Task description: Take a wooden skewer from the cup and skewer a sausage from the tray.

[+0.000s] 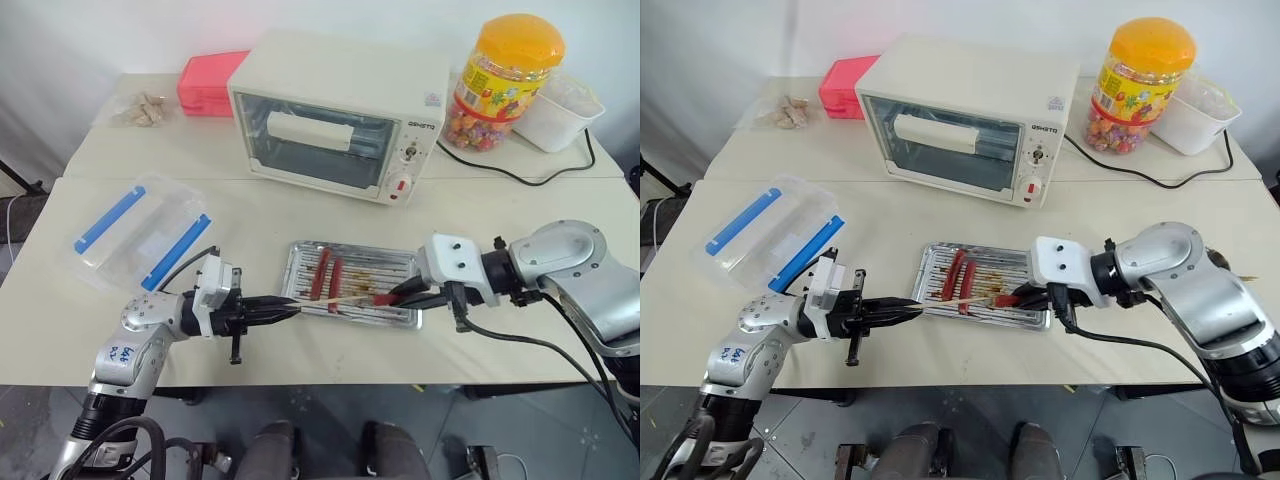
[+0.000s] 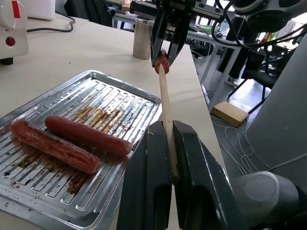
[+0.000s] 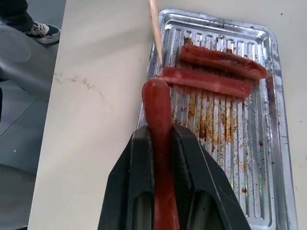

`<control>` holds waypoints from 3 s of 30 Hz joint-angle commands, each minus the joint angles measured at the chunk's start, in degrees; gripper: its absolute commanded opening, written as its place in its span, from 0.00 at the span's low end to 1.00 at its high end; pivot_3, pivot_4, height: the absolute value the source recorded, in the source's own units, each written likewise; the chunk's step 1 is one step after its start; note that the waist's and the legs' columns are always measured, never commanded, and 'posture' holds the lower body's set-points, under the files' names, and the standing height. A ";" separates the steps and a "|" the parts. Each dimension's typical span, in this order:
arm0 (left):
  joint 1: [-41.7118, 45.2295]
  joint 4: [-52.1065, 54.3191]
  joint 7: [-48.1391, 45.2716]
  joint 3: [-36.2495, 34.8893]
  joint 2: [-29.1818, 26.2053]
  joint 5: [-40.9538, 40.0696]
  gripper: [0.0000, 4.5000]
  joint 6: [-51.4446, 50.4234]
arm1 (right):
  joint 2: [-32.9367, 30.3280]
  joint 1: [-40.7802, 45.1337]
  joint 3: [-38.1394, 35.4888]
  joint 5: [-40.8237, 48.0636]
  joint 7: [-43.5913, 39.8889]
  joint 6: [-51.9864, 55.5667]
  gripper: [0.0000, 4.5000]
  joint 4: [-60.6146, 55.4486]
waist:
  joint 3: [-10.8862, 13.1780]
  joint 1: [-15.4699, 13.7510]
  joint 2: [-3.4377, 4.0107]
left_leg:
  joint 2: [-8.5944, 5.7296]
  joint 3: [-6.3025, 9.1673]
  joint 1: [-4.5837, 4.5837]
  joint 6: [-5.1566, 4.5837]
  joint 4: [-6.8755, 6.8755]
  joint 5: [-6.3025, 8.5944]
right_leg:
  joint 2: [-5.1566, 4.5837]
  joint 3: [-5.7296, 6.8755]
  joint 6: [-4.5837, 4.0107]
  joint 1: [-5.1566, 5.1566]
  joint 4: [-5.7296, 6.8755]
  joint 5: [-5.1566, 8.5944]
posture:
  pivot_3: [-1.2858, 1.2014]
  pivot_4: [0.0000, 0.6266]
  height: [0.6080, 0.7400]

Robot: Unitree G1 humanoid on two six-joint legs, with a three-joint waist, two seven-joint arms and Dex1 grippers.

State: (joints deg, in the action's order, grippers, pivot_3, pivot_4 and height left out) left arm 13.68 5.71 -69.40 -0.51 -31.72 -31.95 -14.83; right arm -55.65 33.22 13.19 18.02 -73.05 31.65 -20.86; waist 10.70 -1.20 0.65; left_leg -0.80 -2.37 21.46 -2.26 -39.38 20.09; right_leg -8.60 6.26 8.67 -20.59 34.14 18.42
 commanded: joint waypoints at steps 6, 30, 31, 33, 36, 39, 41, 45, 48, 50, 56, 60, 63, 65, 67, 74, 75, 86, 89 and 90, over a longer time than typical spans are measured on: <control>0.01 0.83 0.24 -0.04 0.00 -0.16 0.00 0.23 | 0.92 0.51 -0.53 0.00 0.14 -0.20 0.07 -0.87 | 0.00 0.00 0.00 | 0.00 0.00 0.00 0.00 0.00 0.00 | 0.00 0.00 0.00 0.00 0.00 0.00 | 0.52 0.24 1.00; -0.06 1.38 0.54 0.67 0.16 -0.19 0.00 -0.38 | 3.11 0.23 -1.20 0.18 -0.35 -1.83 0.07 0.92 | 0.00 0.01 0.00 | 0.00 0.01 0.00 0.00 -0.01 0.00 | 0.00 0.00 0.00 0.00 0.01 0.00 | 0.52 0.24 1.00; -0.10 1.41 0.57 0.68 0.15 -0.18 0.00 -0.36 | 3.07 0.16 -1.23 0.23 -0.34 -1.75 0.07 0.77 | 0.00 0.00 0.00 | 0.00 0.01 0.00 0.00 -0.01 0.00 | 0.00 0.00 0.00 0.00 0.01 0.00 | 0.52 0.24 1.00; -0.11 1.10 0.56 0.55 0.00 -0.13 0.00 -0.30 | 2.46 -0.33 -1.59 0.45 -0.80 -1.87 0.07 0.70 | 0.00 0.00 0.00 | 0.00 0.01 0.00 0.00 -0.01 0.00 | 0.00 0.00 0.00 0.00 0.01 0.00 | 0.52 0.24 1.00; -0.36 1.00 0.51 0.43 -0.19 -0.08 0.00 -0.19 | 1.63 -1.03 -2.17 0.47 -1.31 -2.29 0.07 0.82 | 0.00 -0.02 0.00 | 0.00 0.01 0.00 0.00 -0.01 0.00 | 0.00 0.01 0.00 0.00 0.02 0.00 | 0.52 0.24 1.00; -0.42 1.06 0.73 0.40 -0.11 -0.11 0.00 -0.31 | 1.35 -1.16 -2.61 0.55 -1.55 -2.46 0.07 0.94 | 0.00 0.02 0.00 | 0.00 0.01 0.00 0.00 -0.01 0.00 | 0.00 0.01 0.00 0.00 0.02 0.00 | 0.52 0.24 1.00; -0.51 1.15 0.77 0.41 -0.08 -0.15 0.00 -0.30 | 1.15 -1.19 -2.78 0.68 -1.71 -2.47 0.07 0.89 | 0.00 0.02 0.00 | 0.00 0.01 0.00 0.00 -0.01 0.00 | 0.00 0.01 0.00 0.00 0.02 0.00 | 0.52 0.24 1.00; -0.41 1.09 0.81 0.71 0.00 -0.08 0.00 -0.28 | 1.35 -0.94 -2.76 0.85 -1.67 -2.16 0.07 0.78 | 0.00 0.00 0.00 | 0.00 0.01 0.00 0.00 -0.01 0.00 | 0.00 0.01 0.00 0.00 0.02 0.00 | 0.52 0.24 1.00; -0.31 0.97 0.90 0.89 0.13 0.03 0.00 -0.23 | 1.75 -0.59 -2.63 1.09 -1.54 -2.01 0.07 0.72 | 0.00 -0.01 0.00 | 0.00 0.01 0.00 0.00 -0.01 0.00 | 0.00 0.01 0.00 0.00 0.02 0.00 | 0.52 0.24 1.00; -0.30 0.96 0.94 0.97 0.20 0.03 0.00 -0.23 | 1.92 -0.43 -2.56 1.24 -1.43 -1.98 0.07 0.64 | 0.00 0.01 0.00 | 0.00 0.01 0.00 0.00 -0.01 0.00 | 0.00 0.01 0.00 0.00 0.02 0.00 | 0.52 0.24 1.00; -0.52 1.11 1.04 1.39 0.49 0.26 0.00 -0.18 | 2.74 0.44 -2.33 2.03 -0.93 -1.37 0.07 -0.02 | 0.00 0.00 0.00 | 0.00 0.01 0.00 0.00 -0.01 0.00 | 0.00 0.01 0.00 0.00 0.02 0.00 | 0.52 0.24 1.00; -0.36 0.92 1.12 1.51 0.70 0.33 0.00 -0.13 | 2.97 0.52 -2.31 2.92 -1.10 -1.11 0.07 -0.79 | 0.00 -0.01 0.00 | 0.00 0.02 0.00 0.00 -0.02 0.00 | 0.00 0.01 0.00 0.00 0.02 0.00 | 0.52 0.24 1.00; 0.00 0.62 1.17 1.65 1.01 0.41 0.00 -0.06 | 3.03 0.48 -2.02 3.31 -1.45 -1.30 0.07 -1.34 | 0.00 0.00 0.00 | 0.00 0.02 0.00 0.00 -0.02 0.00 | 0.00 0.01 0.00 0.00 0.02 0.00 | 0.52 0.24 1.00; 0.11 0.64 1.14 1.69 1.17 0.45 0.00 -0.10 | 3.16 0.42 -1.99 3.68 -1.70 -1.30 0.07 -1.80 | 0.00 -0.02 0.00 | 0.00 0.02 0.00 0.00 -0.02 0.00 | 0.00 0.01 0.00 0.00 0.03 0.00 | 0.52 0.24 1.00; 0.17 0.66 0.89 1.81 1.30 0.51 0.00 -0.14 | 3.38 0.41 -1.87 4.12 -2.32 -2.09 0.07 -2.10 | 0.00 -0.01 0.00 | 0.00 0.02 0.00 0.00 -0.03 0.00 | 0.00 0.01 0.00 0.00 0.03 0.00 | 0.52 0.24 1.00; 1.50 0.37 -0.27 3.48 2.27 0.60 0.00 -0.73 | 5.13 2.02 -0.05 3.91 -2.86 -2.04 0.07 -2.20 | 0.00 -0.01 0.00 | 0.00 0.01 0.00 0.00 -0.04 0.00 | 0.00 0.01 0.00 0.00 0.03 0.00 | 0.52 0.24 1.00; 1.65 0.37 -0.60 3.73 2.31 0.59 0.00 -0.89 | 5.33 2.20 0.12 3.88 -2.90 -1.99 0.07 -2.21 | 0.00 -0.02 0.00 | 0.00 0.02 0.00 0.00 -0.04 0.00 | 0.00 0.01 0.00 0.00 0.04 0.00 | 0.52 0.24 1.00; 8.12 -3.36 -2.43 10.91 8.51 4.94 0.00 -0.97 | 9.35 5.15 3.37 2.70 -3.36 -0.35 0.07 -2.94 | 0.00 -0.03 -0.01 | -0.02 0.02 0.02 0.00 -0.08 0.00 | 0.01 0.04 0.00 0.00 0.08 0.00 | 0.52 0.24 1.00; 10.21 -4.58 -2.13 12.07 10.83 6.04 0.00 -1.52 | 10.45 5.77 4.03 2.12 -3.45 0.37 0.07 -3.26 | 0.00 -0.02 -0.01 | -0.02 0.02 0.02 0.00 -0.09 0.00 | 0.01 0.04 0.00 -0.01 0.10 0.00 | 0.52 0.24 1.00; 10.71 -4.78 -2.20 12.27 11.49 6.11 0.00 -1.79 | 10.94 6.01 4.19 1.94 -3.30 0.68 0.07 -3.31 | 0.00 -0.04 -0.01 | -0.02 0.02 0.02 0.00 -0.10 0.00 | 0.01 0.04 0.00 0.00 0.10 0.00 | 0.52 0.24 1.00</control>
State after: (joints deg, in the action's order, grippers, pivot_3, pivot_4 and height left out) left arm 21.66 -1.57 -71.35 4.88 -24.63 -25.77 -16.43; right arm -50.09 36.47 15.47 15.65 -76.03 34.02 -18.81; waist 10.70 -1.24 0.64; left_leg -0.83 -2.34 21.49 -2.26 -39.50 20.09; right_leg -8.60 6.31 8.68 -20.59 34.25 18.42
